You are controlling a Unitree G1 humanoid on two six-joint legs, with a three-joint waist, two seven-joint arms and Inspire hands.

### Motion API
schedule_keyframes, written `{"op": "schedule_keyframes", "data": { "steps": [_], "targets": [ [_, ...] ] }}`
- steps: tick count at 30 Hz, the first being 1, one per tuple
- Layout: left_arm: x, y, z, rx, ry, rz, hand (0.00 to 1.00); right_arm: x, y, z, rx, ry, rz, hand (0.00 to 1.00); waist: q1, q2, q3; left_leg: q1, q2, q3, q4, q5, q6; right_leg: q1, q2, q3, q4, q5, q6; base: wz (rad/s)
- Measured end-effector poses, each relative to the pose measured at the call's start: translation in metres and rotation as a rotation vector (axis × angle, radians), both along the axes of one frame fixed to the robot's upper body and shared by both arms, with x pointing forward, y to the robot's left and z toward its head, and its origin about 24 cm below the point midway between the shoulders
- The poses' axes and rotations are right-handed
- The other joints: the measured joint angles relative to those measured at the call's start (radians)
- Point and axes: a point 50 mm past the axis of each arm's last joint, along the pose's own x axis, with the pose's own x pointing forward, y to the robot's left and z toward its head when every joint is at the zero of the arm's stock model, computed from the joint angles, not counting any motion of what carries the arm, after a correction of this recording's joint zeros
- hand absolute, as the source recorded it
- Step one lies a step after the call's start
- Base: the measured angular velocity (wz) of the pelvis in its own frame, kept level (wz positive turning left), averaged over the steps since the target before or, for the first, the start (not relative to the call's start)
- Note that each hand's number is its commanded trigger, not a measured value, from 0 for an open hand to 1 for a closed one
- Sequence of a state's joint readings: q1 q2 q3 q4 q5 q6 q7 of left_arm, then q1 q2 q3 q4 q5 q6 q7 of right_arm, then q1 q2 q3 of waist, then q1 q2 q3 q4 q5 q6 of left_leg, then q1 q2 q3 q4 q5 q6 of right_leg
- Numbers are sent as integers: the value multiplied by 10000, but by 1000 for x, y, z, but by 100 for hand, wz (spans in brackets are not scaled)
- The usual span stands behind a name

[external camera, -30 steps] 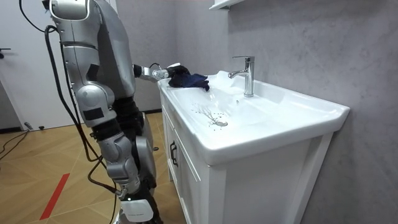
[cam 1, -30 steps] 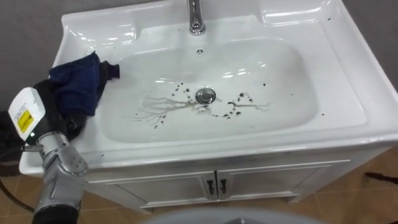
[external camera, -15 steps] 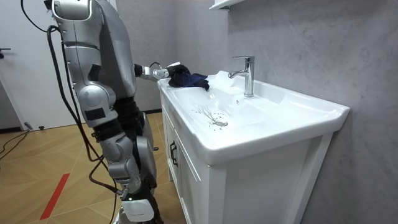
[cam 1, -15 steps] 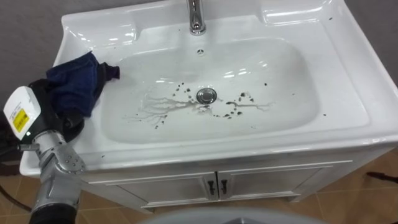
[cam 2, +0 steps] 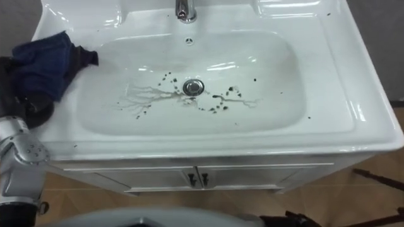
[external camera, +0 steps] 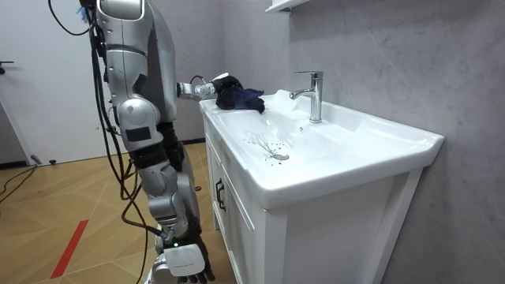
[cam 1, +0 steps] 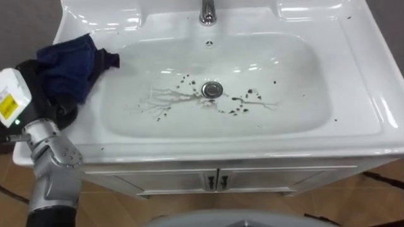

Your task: Wipe basin

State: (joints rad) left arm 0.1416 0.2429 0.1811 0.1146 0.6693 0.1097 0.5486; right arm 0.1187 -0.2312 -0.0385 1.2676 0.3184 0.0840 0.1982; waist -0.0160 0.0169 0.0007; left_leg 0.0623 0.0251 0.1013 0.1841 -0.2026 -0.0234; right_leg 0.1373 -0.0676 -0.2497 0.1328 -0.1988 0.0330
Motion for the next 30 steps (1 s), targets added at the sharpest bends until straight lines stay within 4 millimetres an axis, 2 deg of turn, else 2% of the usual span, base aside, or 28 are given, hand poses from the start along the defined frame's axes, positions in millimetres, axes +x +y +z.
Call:
{"op": "schedule_keyframes", "data": {
  "steps": [2, 7, 11, 14, 18, 24, 30],
  "targets": [
    [0, -3, 10, 350, -622, -78, 100, 0, 0, 0, -80, -98, 70, 0, 2, 34, 18, 11, 0, 3, 1, 0, 0, 3, 0, 20, -6, 3, -1, 2],
    [1, -11, 32, 1198, -2523, -305, 100, -2, -4, 1, -308, -322, 53, 0, -31, 289, -7, 26, -4, 3, 20, 0, -1, -13, -10, 25, -6, 3, 0, -2],
    [1, -14, 38, 1322, -3159, -433, 100, -5, -4, 1, -269, -347, 82, 0, -32, 292, -11, 117, 7, 7, 19, 0, -1, 35, -1, 24, -9, 2, -1, 0],
    [0, -16, 37, 1313, -3207, -457, 100, -5, -3, 1, -203, -334, 64, 0, -97, 205, -11, 154, 0, 22, 15, 0, -1, 59, -10, 28, 1, 3, -1, 0],
    [-2, -16, 23, 1017, -2448, -589, 100, -8, -1, 0, -30, -271, 51, 0, -114, 78, -67, 185, -3, -8, 42, -3, 3, 106, -10, 37, 18, 8, 3, 1],
    [-3, -21, -3, 540, -830, -1056, 100, -11, -1, 0, 10, -250, -60, 0, -168, 134, -42, 177, -6, -125, 113, -14, 20, 186, 6, -1, 11, 39, 13, 4],
    [-5, -28, -25, -21, 496, -1515, 100, -8, -2, 1, 82, -323, -11, 0, -327, 172, -65, 178, 5, -81, 103, -14, 20, 158, 14, 18, 11, 39, 11, -1]
  ]
}}
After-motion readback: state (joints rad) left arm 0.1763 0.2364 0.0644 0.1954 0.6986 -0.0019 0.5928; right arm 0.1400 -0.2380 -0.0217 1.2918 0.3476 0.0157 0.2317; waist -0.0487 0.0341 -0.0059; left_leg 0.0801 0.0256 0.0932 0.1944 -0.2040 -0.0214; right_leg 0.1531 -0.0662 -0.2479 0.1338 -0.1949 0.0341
